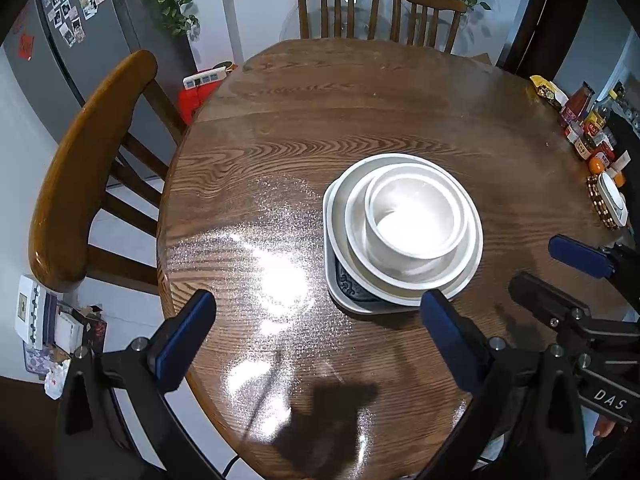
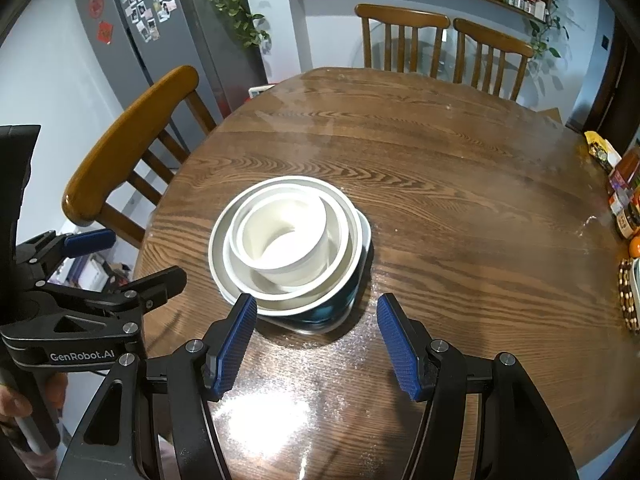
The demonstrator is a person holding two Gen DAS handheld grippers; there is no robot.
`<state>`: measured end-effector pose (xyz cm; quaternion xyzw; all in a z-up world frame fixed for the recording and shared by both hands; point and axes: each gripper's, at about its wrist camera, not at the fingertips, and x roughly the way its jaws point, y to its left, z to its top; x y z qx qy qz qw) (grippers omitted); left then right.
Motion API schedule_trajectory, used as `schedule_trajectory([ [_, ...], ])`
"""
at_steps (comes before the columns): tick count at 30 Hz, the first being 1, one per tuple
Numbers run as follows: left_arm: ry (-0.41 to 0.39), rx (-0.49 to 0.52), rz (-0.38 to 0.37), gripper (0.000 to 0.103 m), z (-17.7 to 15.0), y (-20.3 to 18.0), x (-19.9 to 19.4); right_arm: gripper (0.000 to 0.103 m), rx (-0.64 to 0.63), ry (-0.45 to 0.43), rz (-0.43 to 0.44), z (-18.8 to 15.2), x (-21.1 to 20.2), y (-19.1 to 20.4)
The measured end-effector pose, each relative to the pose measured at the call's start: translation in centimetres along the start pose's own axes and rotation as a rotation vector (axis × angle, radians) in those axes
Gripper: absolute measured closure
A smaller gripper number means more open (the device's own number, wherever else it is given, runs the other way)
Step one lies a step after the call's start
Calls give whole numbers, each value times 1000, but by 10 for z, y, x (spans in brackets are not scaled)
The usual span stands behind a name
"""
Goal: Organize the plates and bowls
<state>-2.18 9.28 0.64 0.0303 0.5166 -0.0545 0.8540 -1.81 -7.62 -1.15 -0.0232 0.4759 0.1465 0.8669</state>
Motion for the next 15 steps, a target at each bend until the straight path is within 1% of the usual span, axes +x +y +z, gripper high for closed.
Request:
schedule_trajectory([
  [15, 1, 33, 16, 1, -6, -8, 2, 40, 2, 6, 4, -3, 2, 2],
])
